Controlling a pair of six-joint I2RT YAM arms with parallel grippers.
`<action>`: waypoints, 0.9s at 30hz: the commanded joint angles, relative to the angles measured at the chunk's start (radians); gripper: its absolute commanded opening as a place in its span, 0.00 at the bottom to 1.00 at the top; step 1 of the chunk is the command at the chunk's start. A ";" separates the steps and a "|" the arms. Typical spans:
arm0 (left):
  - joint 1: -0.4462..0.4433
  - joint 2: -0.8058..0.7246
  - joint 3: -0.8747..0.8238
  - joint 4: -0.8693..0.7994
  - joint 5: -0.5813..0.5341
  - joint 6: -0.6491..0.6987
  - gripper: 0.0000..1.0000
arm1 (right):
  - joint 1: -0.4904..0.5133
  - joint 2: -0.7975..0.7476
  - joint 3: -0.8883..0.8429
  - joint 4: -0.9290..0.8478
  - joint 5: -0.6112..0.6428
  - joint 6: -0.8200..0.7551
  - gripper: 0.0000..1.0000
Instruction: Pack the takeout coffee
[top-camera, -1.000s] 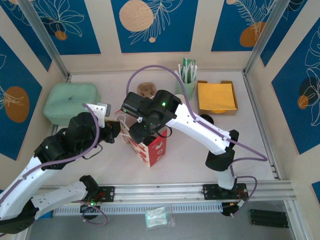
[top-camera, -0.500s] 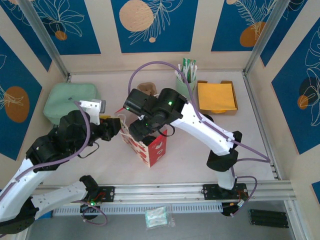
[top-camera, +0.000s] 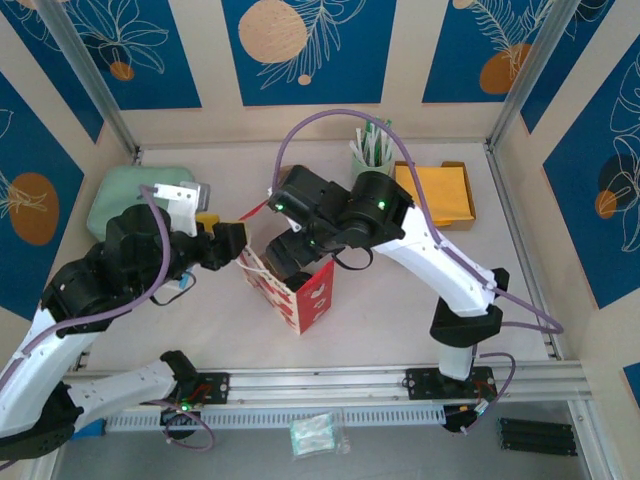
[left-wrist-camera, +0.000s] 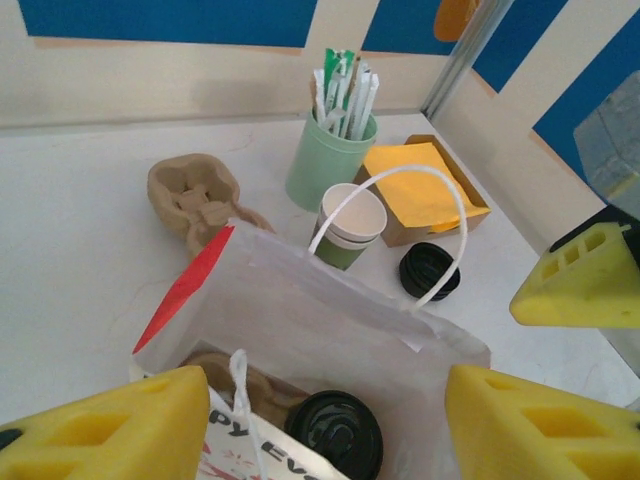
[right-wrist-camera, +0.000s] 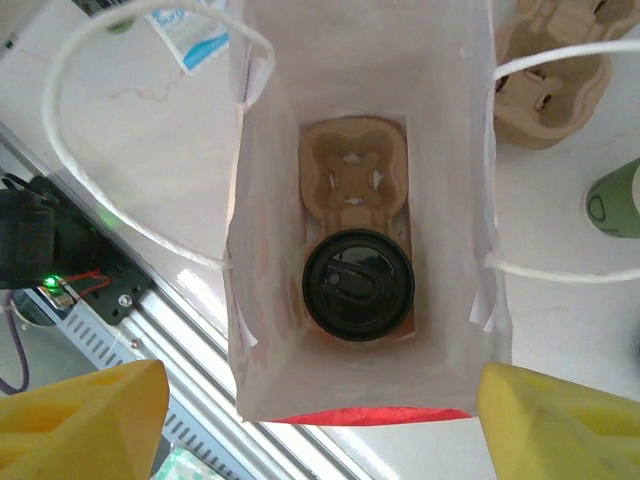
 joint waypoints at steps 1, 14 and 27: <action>0.010 0.026 0.048 0.003 0.038 0.030 0.66 | -0.020 -0.064 0.018 0.038 0.029 -0.021 0.81; 0.010 0.205 0.237 0.061 0.146 0.059 0.72 | -0.233 -0.347 -0.318 0.339 -0.034 -0.055 0.84; 0.010 0.489 0.461 0.129 0.203 0.108 0.84 | -0.729 -0.440 -0.582 0.592 -0.450 0.058 0.81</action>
